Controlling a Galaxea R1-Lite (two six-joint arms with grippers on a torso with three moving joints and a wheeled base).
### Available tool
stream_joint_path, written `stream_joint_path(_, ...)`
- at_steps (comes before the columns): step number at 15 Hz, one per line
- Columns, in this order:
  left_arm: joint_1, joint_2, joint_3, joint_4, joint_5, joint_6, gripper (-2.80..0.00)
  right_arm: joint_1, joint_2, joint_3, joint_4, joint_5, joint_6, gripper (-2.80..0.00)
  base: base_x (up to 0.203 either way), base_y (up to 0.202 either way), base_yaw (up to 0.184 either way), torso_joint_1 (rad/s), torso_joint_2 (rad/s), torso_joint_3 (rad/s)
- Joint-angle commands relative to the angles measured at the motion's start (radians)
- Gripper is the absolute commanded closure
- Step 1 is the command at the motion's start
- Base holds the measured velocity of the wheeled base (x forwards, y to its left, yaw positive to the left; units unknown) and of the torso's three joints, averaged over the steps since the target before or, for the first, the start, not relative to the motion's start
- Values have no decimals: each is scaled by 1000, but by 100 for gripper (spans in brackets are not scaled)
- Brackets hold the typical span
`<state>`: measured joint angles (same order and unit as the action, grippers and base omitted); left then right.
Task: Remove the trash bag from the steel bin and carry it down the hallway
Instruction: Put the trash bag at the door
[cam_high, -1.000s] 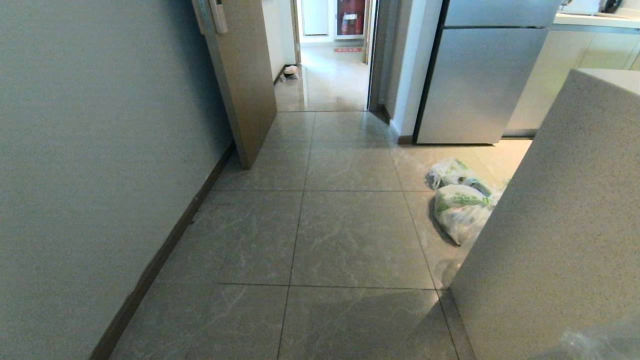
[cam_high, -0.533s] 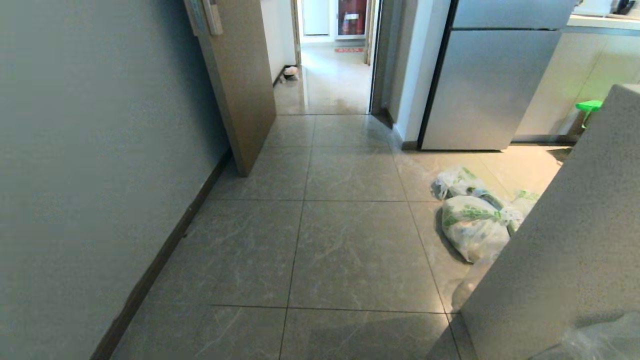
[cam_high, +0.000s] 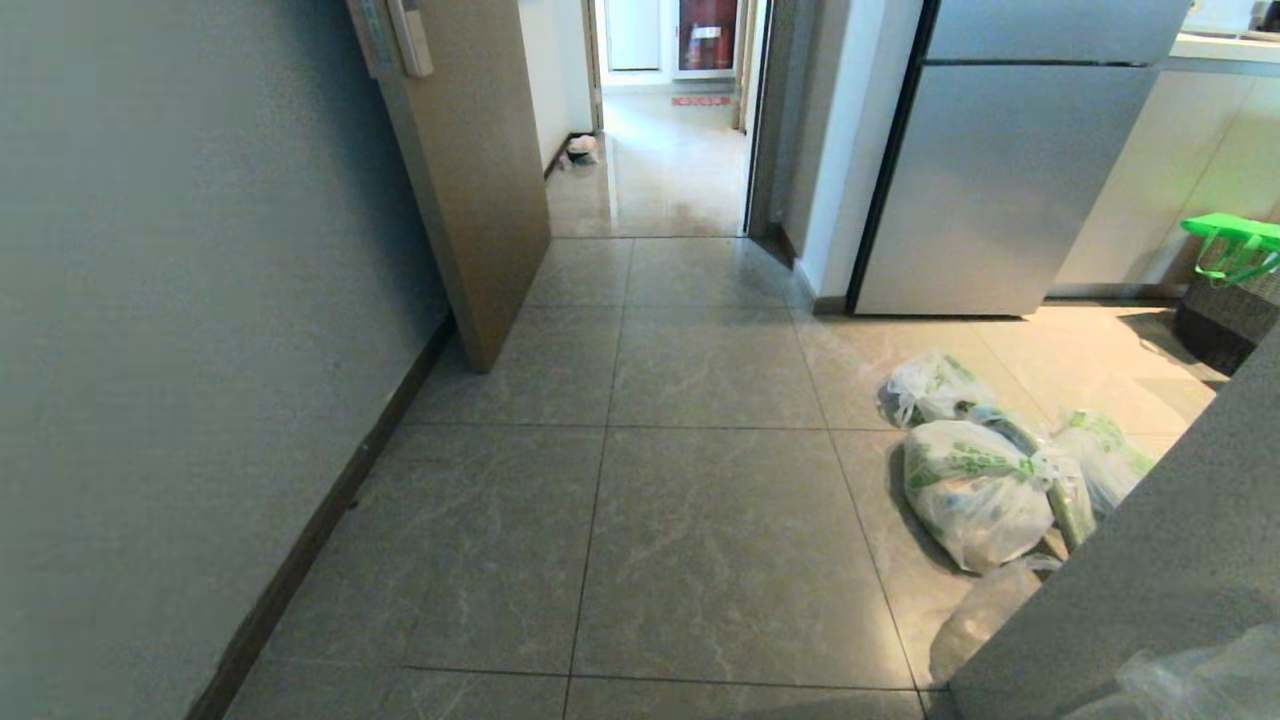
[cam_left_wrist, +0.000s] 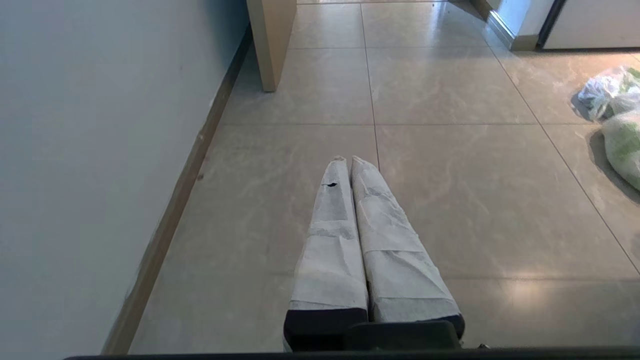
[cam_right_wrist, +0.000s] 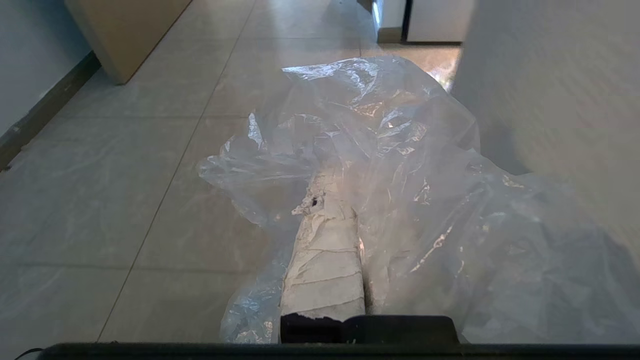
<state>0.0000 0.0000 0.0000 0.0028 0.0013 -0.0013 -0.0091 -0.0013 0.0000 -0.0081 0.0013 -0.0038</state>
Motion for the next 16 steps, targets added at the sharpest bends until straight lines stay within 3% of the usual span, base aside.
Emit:
stream_joint_path(1,0,0,0,0,0,0,0,0,0,2,0,0,-1,0,189,0,2,2,-2,-1)
stream_joint_path(16,0,0,0,-1,0,0,0,0,0,2,0,0,-1,0,189,0,1,3,2,3)
